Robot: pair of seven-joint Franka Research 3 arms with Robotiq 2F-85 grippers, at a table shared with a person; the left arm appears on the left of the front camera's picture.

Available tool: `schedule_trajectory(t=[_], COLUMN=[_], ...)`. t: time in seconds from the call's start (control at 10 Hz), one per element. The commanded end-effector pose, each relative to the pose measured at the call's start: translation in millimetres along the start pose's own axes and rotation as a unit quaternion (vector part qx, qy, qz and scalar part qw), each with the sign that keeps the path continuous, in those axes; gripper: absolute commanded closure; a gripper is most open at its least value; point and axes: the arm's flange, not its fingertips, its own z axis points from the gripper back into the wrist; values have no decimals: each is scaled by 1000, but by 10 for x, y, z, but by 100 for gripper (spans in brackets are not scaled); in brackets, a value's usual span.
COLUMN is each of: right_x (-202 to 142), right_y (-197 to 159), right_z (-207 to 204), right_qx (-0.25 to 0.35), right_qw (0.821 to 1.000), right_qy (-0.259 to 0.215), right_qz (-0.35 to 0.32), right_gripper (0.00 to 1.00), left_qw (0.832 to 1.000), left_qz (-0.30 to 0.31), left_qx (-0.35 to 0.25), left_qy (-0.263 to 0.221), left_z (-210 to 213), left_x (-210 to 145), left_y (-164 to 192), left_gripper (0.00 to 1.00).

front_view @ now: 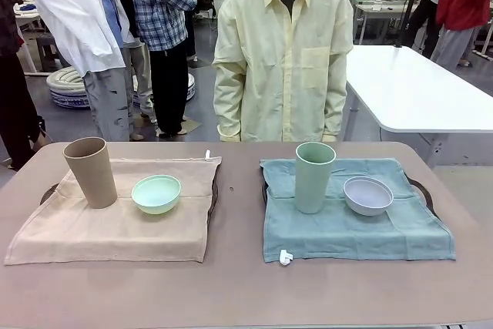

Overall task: Set up a tray with a mat and arrange the tableware.
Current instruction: Place the Picnic Bowl and Reusable plastic cup back onto the Handle tray in front of the human's position.

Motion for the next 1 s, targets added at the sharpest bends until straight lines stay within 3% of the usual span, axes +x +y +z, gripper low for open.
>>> schedule_trajectory(t=[0.0, 0.1, 0.2, 0.5, 0.6, 0.7, 0.9], right_x=[46, 61, -3, 18, 62, 116, 229], right_y=[-19, -18, -7, -15, -6, -138, -471], right_z=[5, -53, 10, -12, -37, -60, -155], right_qx=[24, 6, 1, 0, 45, 82, 120], right_qw=[1000, 1000, 1000, 1000, 997, 991, 985], right_qy=[8, 8, 1, 4, 17, 29, 35], right_qz=[8, 2, -1, -3, 66, 105, 118], right_gripper=[0, 0, 0, 0, 0, 0, 0], left_qw=[999, 998, 1000, 1000, 1000, 999, 996], left_qz=[5, -40, 11, 11, 1, -21, -44], left_qx=[-31, 25, -9, -9, -3, -33, -71], left_qy=[-13, -29, -6, -6, -9, 20, 38], left_z=[86, 73, 65, 65, 70, 61, 23], left_x=[-105, -107, -61, -61, -70, -12, -7], left_y=[168, 147, 113, 113, 153, 266, 515], left_gripper=[0, 0, 0, 0, 0, 0, 0])
